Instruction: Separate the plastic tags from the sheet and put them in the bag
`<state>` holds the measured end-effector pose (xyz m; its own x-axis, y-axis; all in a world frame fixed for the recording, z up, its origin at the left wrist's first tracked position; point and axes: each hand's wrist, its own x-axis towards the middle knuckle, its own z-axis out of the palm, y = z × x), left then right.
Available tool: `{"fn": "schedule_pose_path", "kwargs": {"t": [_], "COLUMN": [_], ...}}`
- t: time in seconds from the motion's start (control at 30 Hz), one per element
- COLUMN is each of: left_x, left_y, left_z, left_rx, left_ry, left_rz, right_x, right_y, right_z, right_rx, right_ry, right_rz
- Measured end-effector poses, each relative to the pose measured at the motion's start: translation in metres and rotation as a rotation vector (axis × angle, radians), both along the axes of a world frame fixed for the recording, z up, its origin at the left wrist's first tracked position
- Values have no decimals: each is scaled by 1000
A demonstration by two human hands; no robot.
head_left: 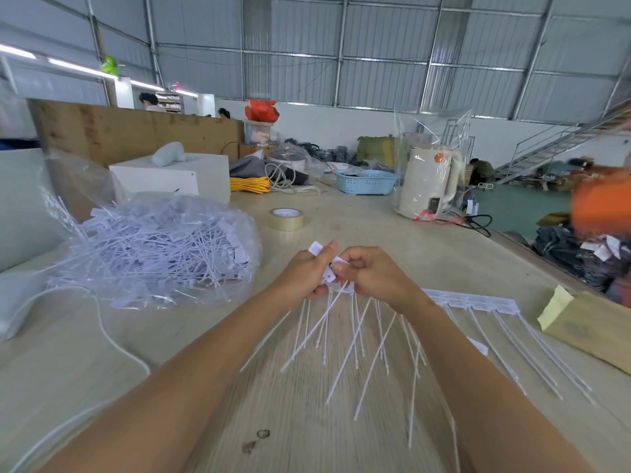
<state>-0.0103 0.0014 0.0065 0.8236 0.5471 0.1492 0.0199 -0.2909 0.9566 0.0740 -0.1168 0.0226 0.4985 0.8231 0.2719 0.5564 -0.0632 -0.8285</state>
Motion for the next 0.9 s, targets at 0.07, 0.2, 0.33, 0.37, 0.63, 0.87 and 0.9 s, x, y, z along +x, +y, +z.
{"fn": "schedule_pose_path", "kwargs": {"t": [0.07,0.2,0.33,0.37,0.63,0.87,0.9], "left_x": [0,1,1,1,-6,-24,-22], "left_y": [-1,0,1,2,8,22,21], "left_z": [1,-1,-1,-1,5,24,26], "left_rx": [-44,-18,11,16,97,-370,-419], "left_ry": [-16,-13,22,48,271,56,11], "left_rz": [-20,10,16,11,-30,-492,-461], "right_x": [0,2,4,4,1,1,1], "right_y": [1,3,6,6,9,-6,-10], "right_z": [-2,-5,-9,-10,-16,3,6], "right_rx": [39,59,50,17,-169,101,108], "right_ry": [-58,-197,-357,-431,-767,-199,-130], "right_rz": [-19,-49,-114,-129,-185,58,65]}}
